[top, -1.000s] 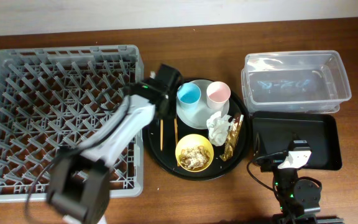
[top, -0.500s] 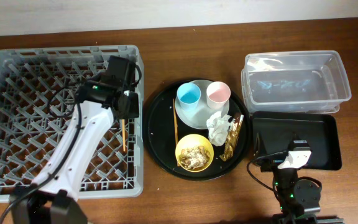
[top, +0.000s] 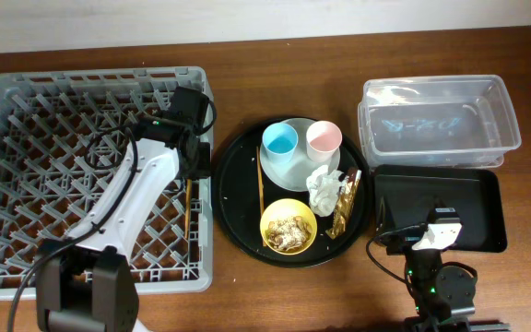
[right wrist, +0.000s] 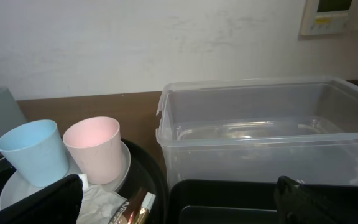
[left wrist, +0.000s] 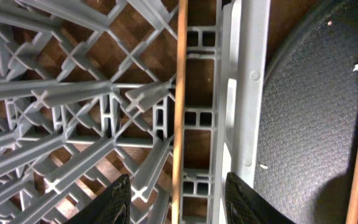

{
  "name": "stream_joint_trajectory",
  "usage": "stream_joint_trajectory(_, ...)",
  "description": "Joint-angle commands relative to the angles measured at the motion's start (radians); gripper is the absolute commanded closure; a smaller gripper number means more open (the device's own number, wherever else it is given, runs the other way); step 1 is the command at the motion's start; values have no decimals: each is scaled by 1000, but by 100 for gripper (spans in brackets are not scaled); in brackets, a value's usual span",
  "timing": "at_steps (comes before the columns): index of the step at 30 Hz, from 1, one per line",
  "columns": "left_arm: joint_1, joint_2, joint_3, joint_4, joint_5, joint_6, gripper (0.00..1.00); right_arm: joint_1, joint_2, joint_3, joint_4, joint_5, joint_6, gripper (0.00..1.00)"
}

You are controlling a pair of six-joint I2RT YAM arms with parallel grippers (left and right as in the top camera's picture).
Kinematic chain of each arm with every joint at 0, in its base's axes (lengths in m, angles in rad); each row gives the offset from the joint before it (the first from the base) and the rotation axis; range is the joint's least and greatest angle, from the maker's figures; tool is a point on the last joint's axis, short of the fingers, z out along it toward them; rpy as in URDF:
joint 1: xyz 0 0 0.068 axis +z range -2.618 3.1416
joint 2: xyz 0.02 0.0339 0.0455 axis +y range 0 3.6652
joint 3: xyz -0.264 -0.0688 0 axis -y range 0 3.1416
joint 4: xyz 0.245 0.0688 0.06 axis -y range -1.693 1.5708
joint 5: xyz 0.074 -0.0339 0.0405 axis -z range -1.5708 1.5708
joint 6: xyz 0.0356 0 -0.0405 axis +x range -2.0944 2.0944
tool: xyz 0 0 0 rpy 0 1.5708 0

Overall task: Sort waste into correct bins and load items into the dishwasher rack
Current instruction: 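Carry the chopstick left and drop it into the grey rack, then move the left gripper back to the tray over the second chopstick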

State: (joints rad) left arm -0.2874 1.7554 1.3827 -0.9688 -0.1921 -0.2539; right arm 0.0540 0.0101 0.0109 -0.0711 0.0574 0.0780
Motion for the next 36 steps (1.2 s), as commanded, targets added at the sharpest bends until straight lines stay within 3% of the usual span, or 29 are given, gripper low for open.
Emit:
stream_joint_trajectory(1,2,-28,91,-60,54,2,54,5,-4,-5,-7,-2,0,1)
stream_joint_trajectory(7,-57,-132,114,-77,373,-18,64,5,-4,-5,-7,-2,0,1)
stream_joint_trajectory(12,-206,-127,1,23,294,-157,64,5,-4,-5,-7,-2,0,1)
stream_joint_trajectory(15,-266,-127,-52,115,278,-174,64,5,-4,-5,-7,-2,0,1)
stream_joint_trajectory(16,-282,-127,-71,154,278,-174,72,5,-4,-5,-7,-2,0,1)
stream_joint_trajectory(17,-294,-127,-84,171,278,-174,88,5,-4,-5,-7,-2,0,1)
stream_joint_trajectory(20,-302,-127,-88,181,278,-172,87,5,-4,-5,-7,-2,0,1)
stream_joint_trajectory(21,-302,-127,-88,184,277,-172,82,5,-4,-5,-7,-2,0,1)
stream_joint_trajectory(22,-302,-127,-88,186,277,-172,69,5,-4,-5,-7,-2,0,1)
stream_joint_trajectory(23,-302,-127,-88,191,277,-172,68,5,-4,-5,-7,-2,0,1)
stream_joint_trajectory(29,-306,-76,-89,200,269,-174,68,5,-4,-5,-7,-2,0,1)
stream_joint_trajectory(36,-306,6,-89,214,168,-257,69,5,-4,-5,-7,-2,0,1)
